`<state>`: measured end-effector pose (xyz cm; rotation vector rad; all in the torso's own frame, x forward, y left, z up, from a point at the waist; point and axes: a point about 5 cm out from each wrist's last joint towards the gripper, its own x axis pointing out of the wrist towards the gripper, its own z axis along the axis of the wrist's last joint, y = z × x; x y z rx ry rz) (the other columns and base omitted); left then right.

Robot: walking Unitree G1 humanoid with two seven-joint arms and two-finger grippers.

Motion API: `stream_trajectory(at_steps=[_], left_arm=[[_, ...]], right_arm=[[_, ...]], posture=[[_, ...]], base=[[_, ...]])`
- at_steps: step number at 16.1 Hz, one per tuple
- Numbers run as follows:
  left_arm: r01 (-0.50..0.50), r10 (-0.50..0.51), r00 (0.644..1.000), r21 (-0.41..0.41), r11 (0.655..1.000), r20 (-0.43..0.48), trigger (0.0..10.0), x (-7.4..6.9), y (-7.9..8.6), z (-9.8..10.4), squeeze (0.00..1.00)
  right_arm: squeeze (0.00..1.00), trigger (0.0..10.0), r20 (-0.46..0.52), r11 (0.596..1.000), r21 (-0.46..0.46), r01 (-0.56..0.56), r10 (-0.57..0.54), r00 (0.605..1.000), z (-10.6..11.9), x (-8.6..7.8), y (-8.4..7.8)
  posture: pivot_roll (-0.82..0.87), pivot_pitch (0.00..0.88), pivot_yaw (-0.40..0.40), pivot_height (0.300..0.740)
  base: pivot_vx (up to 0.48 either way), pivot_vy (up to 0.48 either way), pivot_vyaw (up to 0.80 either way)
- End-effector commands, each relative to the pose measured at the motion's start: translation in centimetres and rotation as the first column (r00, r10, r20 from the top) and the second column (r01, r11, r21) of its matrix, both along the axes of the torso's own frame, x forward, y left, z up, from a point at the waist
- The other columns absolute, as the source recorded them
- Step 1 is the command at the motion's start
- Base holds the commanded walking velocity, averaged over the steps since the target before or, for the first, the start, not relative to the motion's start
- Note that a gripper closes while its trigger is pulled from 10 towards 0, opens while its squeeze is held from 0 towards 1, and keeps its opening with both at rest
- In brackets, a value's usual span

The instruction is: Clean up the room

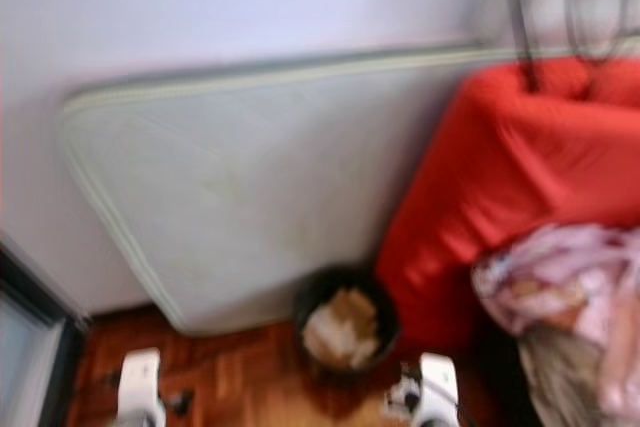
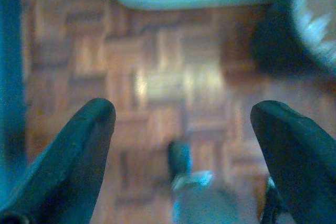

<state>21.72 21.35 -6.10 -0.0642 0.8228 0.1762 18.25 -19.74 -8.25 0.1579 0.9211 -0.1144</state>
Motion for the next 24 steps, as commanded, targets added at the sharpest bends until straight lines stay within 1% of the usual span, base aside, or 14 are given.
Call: stream_trajectory(at_steps=[1, 8, 9, 13, 15, 17, 18, 21, 22, 23, 24], left_arm=[[0.008, -0.008, 1.0, -0.017, 1.0, -0.022, 10.0, -0.56, -0.65, -0.48, 0.0], [0.007, -0.008, 1.0, -0.016, 1.0, -0.022, 10.0, -0.55, -0.62, -0.47, 0.0], [0.008, -0.008, 1.0, -0.015, 1.0, -0.023, 10.0, -0.56, -0.6, -0.47, 0.0], [0.011, -0.012, 1.0, -0.014, 1.0, -0.024, 10.0, -0.66, -0.51, -0.51, 0.0], [0.014, -0.015, 1.0, -0.013, 1.0, -0.027, 10.0, -0.73, -0.47, -0.54, 0.0], [0.019, -0.019, 0.999, -0.01, 1.0, -0.03, 10.0, -0.82, -0.38, -0.57, 0.0], [0.027, -0.027, 0.999, -0.003, 1.0, -0.027, 10.0, -0.88, -0.28, -0.57, 0.0], [0.046, -0.047, 0.999, 0.016, 0.999, 0.017, 10.0, -0.94, -0.14, -0.42, 0.0], [0.046, -0.047, 0.998, 0.019, 0.999, 0.035, 10.0, -0.94, -0.1, -0.36, 0.0], [0.042, -0.043, 0.997, 0.02, 0.999, 0.071, 10.0, -1.05, -0.02, -0.26, 0.0], [0.037, -0.038, 0.994, 0.013, 0.999, 0.105, 10.0, -1.09, -0.02, -0.15, 0.0]], right_arm=[[0.0, 10.0, -0.001, 1.0, -0.007, 0.02, -0.02, 1.0, 0.02, -0.09, -0.44], [0.0, 10.0, 0.012, 1.0, -0.013, -0.008, 0.008, 1.0, 0.12, 0.07, -0.39], [0.0, 10.0, 0.017, 0.999, -0.023, -0.042, 0.043, 0.999, 0.19, 0.19, -0.35], [0.0, 10.0, 0.024, 0.997, -0.029, -0.075, 0.075, 0.997, 0.23, 0.23, -0.24], [0.0, 10.0, 0.019, 0.994, -0.045, -0.097, 0.098, 0.995, 0.22, 0.2, -0.24], [0.0, 10.0, 0.005, 0.994, -0.042, -0.098, 0.098, 0.995, 0.1, 0.03, -0.18], [0.0, 10.0, 0.01, 0.995, -0.035, -0.092, 0.092, 0.996, 0.07, -0.05, -0.1], [0.0, 10.0, 0.054, 0.998, -0.016, -0.059, 0.06, 0.997, 0.1, -0.22, -0.03], [0.0, 10.0, 0.072, 0.997, -0.028, -0.072, 0.074, 0.995, 0.21, -0.13, -0.05], [0.0, 10.0, 0.108, 0.996, -0.034, -0.088, 0.091, 0.99, 0.36, -0.1, 0.0], [0.0, 10.0, 0.137, 0.997, -0.017, -0.081, 0.082, 0.987, 0.44, -0.13, 0.07]], posture=[[-0.11, 0.0, -0.033, 0.74], [-0.11, 0.0, -0.032, 0.74], [-0.11, 0.0, -0.031, 0.74], [-0.11, 0.0, -0.028, 0.74], [-0.11, 0.0, -0.025, 0.74], [-0.11, 0.0, -0.022, 0.74], [-0.12, 0.008, -0.018, 0.74], [-0.12, 0.032, -0.014, 0.74], [-0.12, 0.04, -0.012, 0.74], [-0.12, 0.051, -0.011, 0.74], [-0.11, 0.057, -0.014, 0.74]], base=[[0.277, 0.0, 0.0], [0.277, 0.0, 0.0], [0.277, 0.0, 0.0], [0.277, 0.0, 0.0], [0.277, 0.0, 0.65], [0.277, 0.0, 0.67], [0.244, 0.0, 0.0], [0.0, 0.0, 0.0], [0.0, 0.0, 0.0], [0.0, 0.0, 0.0], [0.0, 0.0, 0.0]])
